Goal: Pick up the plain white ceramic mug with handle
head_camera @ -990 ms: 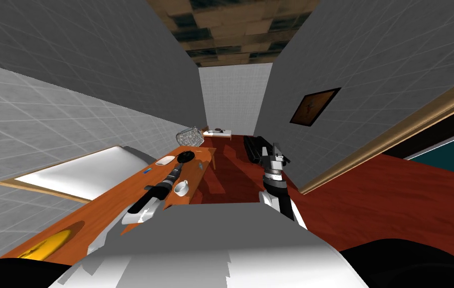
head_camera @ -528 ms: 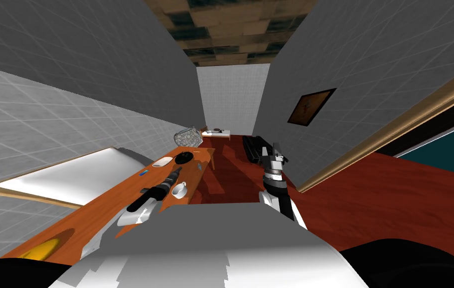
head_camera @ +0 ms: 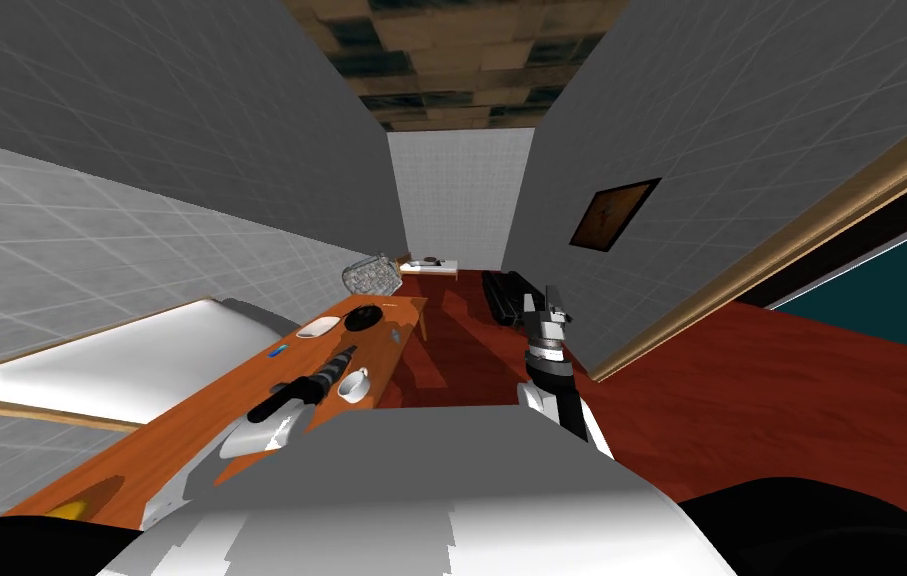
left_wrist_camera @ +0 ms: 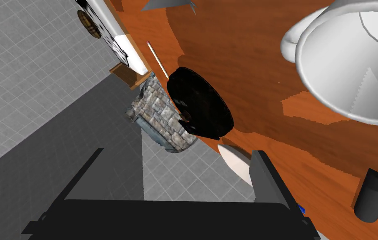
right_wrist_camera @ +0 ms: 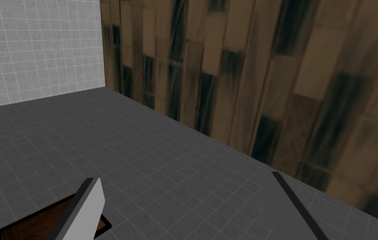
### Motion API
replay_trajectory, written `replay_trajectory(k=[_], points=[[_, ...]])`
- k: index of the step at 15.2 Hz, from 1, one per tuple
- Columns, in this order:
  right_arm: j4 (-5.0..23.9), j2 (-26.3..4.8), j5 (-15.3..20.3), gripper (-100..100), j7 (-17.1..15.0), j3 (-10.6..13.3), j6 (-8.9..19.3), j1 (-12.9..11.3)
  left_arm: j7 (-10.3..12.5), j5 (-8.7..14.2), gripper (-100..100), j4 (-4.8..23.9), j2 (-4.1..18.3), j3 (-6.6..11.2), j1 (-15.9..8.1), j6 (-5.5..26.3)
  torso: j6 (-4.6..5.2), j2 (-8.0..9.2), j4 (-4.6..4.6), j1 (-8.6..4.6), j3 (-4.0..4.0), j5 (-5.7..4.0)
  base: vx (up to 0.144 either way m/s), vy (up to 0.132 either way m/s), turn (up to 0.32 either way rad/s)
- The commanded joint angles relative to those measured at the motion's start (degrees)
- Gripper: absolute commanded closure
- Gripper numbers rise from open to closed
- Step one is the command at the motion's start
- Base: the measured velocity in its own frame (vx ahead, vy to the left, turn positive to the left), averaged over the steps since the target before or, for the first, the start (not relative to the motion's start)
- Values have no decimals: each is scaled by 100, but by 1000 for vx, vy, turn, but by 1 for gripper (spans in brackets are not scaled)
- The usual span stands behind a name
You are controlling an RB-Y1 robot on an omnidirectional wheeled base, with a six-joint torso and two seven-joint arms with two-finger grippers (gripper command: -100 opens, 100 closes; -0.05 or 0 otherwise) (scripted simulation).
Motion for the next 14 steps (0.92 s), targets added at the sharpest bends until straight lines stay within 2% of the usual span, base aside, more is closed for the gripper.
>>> replay_trajectory(k=[1, 2, 3, 6, 7, 9, 10, 12, 13, 14], points=[[0, 0, 0, 0, 0, 0, 0, 0, -68, 105, -100, 124, 73, 58, -18, 286, 0, 0, 0, 0, 0, 0, 22, 0, -64], [0, 0, 0, 0, 0, 0, 0, 0, -68, 105, -100, 124, 73, 58, -18, 373, 0, -1, 0, 0, -1, 0, 16, 0, -8], [0, 0, 0, 0, 0, 0, 0, 0, -156, 221, -100, 259, 132, 132, -11, 506, -1, -1, 0, 1, 0, 0, 22, -5, -47], [0, 0, 0, 0, 0, 0, 0, 0, -156, 221, -100, 259, 132, 132, -11, 722, 0, -1, 0, 0, -1, 0, 18, -1, -30], [0, 0, 0, 0, 0, 0, 0, 0, -242, 336, -100, 392, 187, 204, -4, 893, -1, 1, 0, 0, 0, 0, 17, -3, -55], [0, 0, 0, 0, 0, 0, 0, 0, -242, 336, -100, 392, 187, 204, -4, 1065, 0, -1, 0, -1, 0, 0, 19, -1, -46], [0, 0, 0, 0, 0, 0, 0, 0, -325, 449, -100, 521, 237, 273, 3, 1245, -1, 0, 0, 0, 0, 0, 25, -3, -61], [0, 0, 0, 0, 0, 0, 0, 0, -325, 449, -100, 521, 237, 273, 3, 1400, -1, -2, 0, -1, -1, -1, 23, -1, -42], [0, 0, 0, 0, 0, 0, 0, 0, -407, 559, -100, 648, 283, 340, 9, 1589, -1, -1, 0, -1, -1, 0, 22, -5, -68], [0, 0, 0, 0, 0, 0, 0, 0, -407, 559, -100, 648, 283, 340, 9, 1677, 0, -2, 0, -1, -1, 0, 27, -5, -65]])
